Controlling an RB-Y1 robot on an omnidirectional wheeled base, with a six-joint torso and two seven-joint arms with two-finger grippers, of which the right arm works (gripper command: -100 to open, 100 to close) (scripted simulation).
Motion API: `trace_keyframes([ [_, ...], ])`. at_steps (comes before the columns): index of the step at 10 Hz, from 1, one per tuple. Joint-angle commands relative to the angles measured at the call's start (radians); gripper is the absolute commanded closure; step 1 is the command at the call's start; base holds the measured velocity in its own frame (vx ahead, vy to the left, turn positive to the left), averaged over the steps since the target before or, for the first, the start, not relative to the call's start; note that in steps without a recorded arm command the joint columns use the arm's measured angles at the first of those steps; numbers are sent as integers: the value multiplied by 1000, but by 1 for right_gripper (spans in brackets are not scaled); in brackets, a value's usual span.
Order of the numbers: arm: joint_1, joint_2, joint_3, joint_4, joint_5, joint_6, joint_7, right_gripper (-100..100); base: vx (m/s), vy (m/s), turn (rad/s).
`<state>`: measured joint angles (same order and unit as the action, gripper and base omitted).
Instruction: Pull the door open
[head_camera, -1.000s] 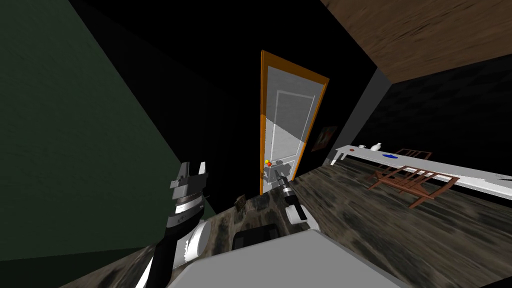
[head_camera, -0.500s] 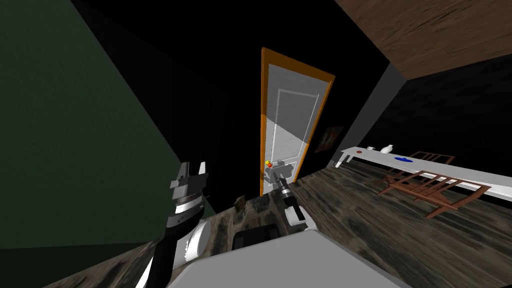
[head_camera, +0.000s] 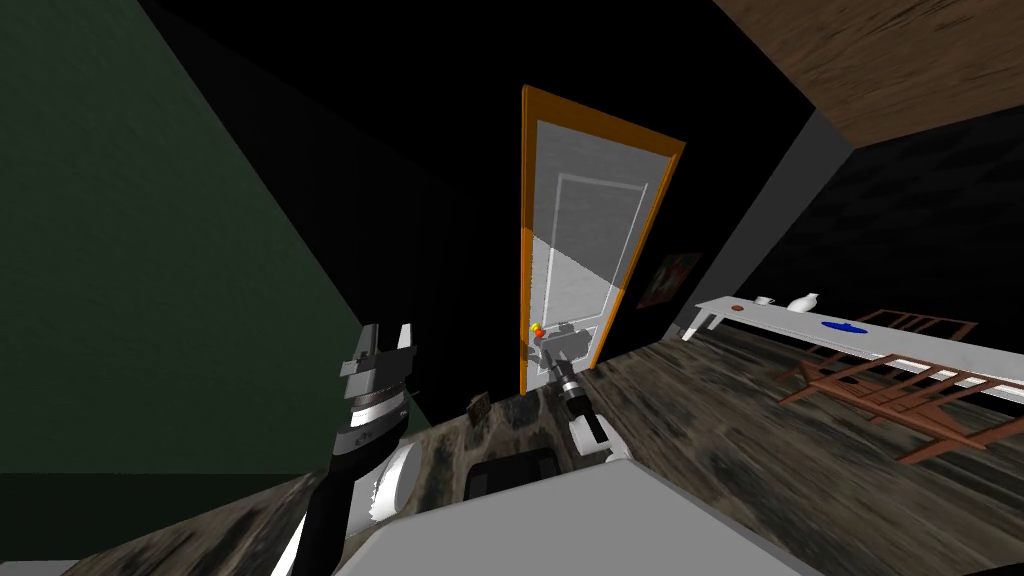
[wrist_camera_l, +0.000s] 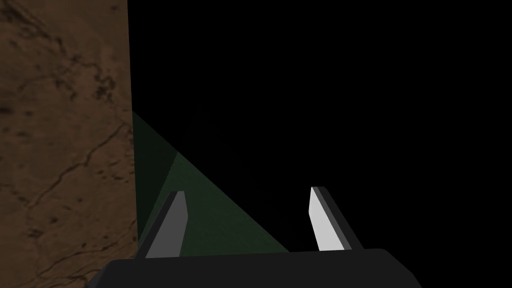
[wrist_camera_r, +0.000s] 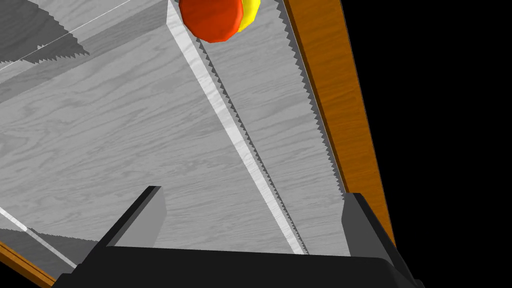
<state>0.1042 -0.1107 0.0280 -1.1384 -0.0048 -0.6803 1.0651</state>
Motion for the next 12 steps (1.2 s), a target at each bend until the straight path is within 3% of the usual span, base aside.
trace_keyframes([
  [1,-21,-2,4,50,3,-16,50,-100,50,-67,111],
  [4,-32,-3,7,101,5,-25,104,-100,28,-54,44],
  [9,-73,-7,15,224,11,-57,244,-100,28,-56,64],
  [10,-73,-7,15,225,11,-57,251,-100,24,-49,27],
  [12,-88,-9,18,269,13,-68,306,-100,20,-35,51],
])
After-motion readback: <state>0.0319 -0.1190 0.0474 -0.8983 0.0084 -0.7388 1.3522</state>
